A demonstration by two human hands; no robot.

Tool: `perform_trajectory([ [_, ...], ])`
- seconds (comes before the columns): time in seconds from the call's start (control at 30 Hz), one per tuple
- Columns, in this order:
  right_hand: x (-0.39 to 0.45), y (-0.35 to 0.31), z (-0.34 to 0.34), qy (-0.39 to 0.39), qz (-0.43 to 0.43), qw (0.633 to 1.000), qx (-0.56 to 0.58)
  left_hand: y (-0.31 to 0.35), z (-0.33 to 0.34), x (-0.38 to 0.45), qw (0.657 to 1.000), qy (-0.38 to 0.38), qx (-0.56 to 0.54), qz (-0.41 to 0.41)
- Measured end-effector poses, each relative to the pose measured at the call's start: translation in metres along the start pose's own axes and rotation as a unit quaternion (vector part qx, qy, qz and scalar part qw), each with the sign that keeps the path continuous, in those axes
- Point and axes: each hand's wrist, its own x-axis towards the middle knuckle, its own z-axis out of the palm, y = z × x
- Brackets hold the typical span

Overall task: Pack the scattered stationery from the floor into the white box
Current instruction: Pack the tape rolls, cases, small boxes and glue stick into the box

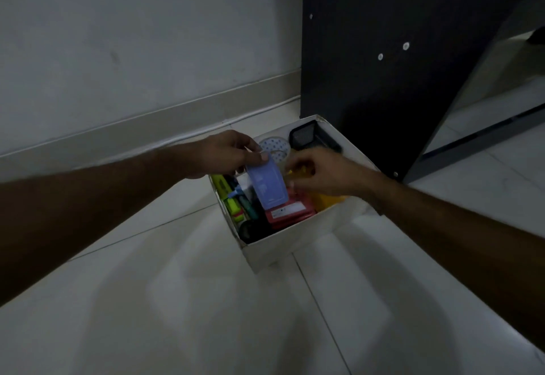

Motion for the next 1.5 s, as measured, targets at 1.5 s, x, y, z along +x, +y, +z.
perform_trajectory([
  [1.5, -0.165, 0.022, -0.046, 0.19, -0.056, 0.968, -0.154, 0.072, 0.114, -0.028, 0.929, 0.056, 0.289, 0.224],
])
